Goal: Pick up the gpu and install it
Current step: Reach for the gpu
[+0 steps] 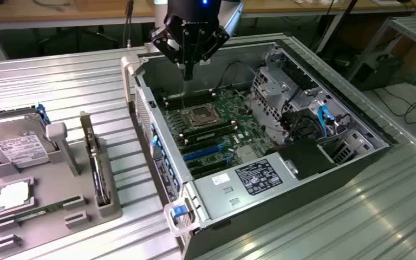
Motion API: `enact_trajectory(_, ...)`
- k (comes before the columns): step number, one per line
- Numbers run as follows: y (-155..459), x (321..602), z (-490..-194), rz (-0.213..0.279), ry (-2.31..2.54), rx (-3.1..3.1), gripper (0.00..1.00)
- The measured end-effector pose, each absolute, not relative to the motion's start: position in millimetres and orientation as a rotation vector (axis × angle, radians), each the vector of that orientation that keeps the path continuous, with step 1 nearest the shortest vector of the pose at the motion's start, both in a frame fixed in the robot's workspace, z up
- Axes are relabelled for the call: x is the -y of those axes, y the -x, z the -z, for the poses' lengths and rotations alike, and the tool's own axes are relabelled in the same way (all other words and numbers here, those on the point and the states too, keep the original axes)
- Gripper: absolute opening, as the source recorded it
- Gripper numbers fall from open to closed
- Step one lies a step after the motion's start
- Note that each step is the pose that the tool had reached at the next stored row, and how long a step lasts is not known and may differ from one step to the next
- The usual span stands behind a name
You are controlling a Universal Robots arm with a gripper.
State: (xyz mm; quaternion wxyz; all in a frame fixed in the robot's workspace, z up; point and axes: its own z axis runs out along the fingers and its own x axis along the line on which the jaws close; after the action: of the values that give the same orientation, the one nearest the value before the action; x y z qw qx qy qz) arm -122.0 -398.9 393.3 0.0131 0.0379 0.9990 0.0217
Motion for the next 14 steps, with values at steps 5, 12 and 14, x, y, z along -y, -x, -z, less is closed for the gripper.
enact_trajectory(5,128,399,-393,-0.068,-0.118,-3.112,0.11)
enact_trajectory(12,150,399,-393,-0.068,-0.118,-3.112,0.11)
enact_trajectory(14,165,400,-393,-0.068,-0.118,-3.112,0.11)
